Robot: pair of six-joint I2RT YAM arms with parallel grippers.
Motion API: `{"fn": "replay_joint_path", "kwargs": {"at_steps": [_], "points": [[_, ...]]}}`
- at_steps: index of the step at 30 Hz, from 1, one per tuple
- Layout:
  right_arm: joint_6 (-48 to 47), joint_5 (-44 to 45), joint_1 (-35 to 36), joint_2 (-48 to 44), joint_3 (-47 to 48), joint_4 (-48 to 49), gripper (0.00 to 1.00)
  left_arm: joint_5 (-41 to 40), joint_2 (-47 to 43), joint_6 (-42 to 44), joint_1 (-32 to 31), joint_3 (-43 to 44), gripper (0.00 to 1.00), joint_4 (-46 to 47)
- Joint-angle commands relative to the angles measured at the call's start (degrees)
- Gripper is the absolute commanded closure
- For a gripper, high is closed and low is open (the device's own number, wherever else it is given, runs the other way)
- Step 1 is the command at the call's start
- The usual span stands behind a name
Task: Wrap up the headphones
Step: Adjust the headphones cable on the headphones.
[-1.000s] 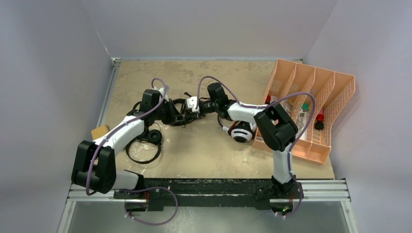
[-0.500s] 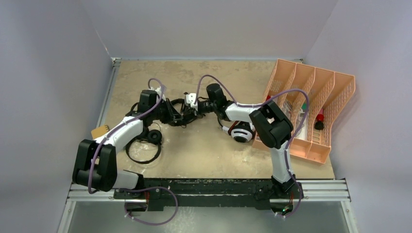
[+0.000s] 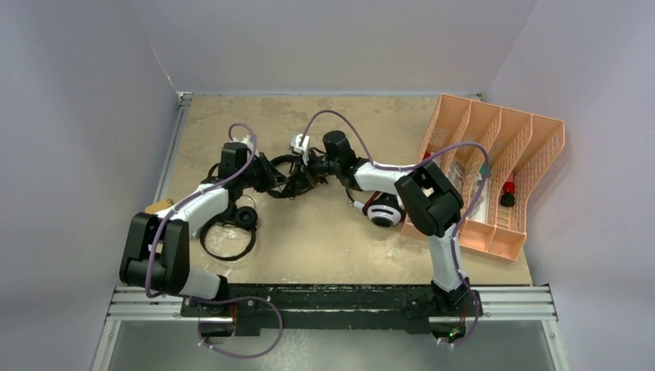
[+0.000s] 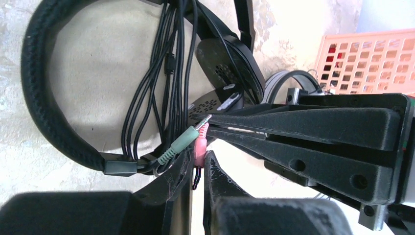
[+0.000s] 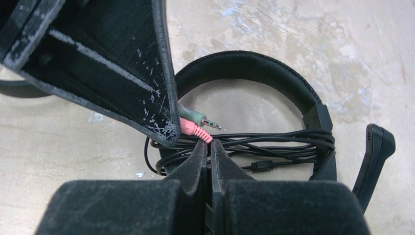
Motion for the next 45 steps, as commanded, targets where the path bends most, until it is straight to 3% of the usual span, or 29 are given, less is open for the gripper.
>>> {"fn": "replay_joint_path", "kwargs": {"at_steps": [1, 4, 13, 17, 25, 30, 36, 41, 45], "points": [[9.37, 5.81, -0.07, -1.13, 3.56, -5.87, 1.0, -8.72, 3.03, -2.28, 2.12, -1.5, 0.93, 7.1], [13.41, 8.99, -0.09, -0.88, 4.29, -8.94, 1.0, -10.08, 3.66, -2.93, 2.12, -1.37, 0.89, 8.82], [25.13, 13.49, -0.11, 0.78, 7.87, -16.51, 1.0, -12.1, 5.47, -1.32, 2.19, 1.39, 0.54, 7.77], [27.15, 15.43, -0.1, 2.0, 11.19, -22.39, 1.0, -11.87, 3.85, 0.18, 2.21, 3.56, 0.49, 5.23], [28.77, 18.85, -0.11, 3.07, 16.51, -30.55, 0.85, -11.1, -1.87, 1.49, 2.21, 5.79, 0.46, -0.64], [29.8, 17.26, -0.1, 4.14, 17.83, -32.22, 0.85, -10.09, -3.75, 2.75, 2.17, 5.68, 0.45, -3.89], [31.71, 17.39, -0.2, 3.89, 17.52, -31.31, 0.87, -0.68, -6.12, 0.09, 1.28, -3.06, 0.47, 7.32], [32.03, 16.92, -0.46, 3.89, 17.3, -31.27, 0.87, -5.1, -8.87, 1.84, -3.1, -7.1, 0.46, 10.67], [31.97, 17.02, -0.62, 3.5, 16.96, -31.05, 0.87, -7.16, -6.22, 2.12, -6.5, -6.36, 0.52, 13.45]]}}
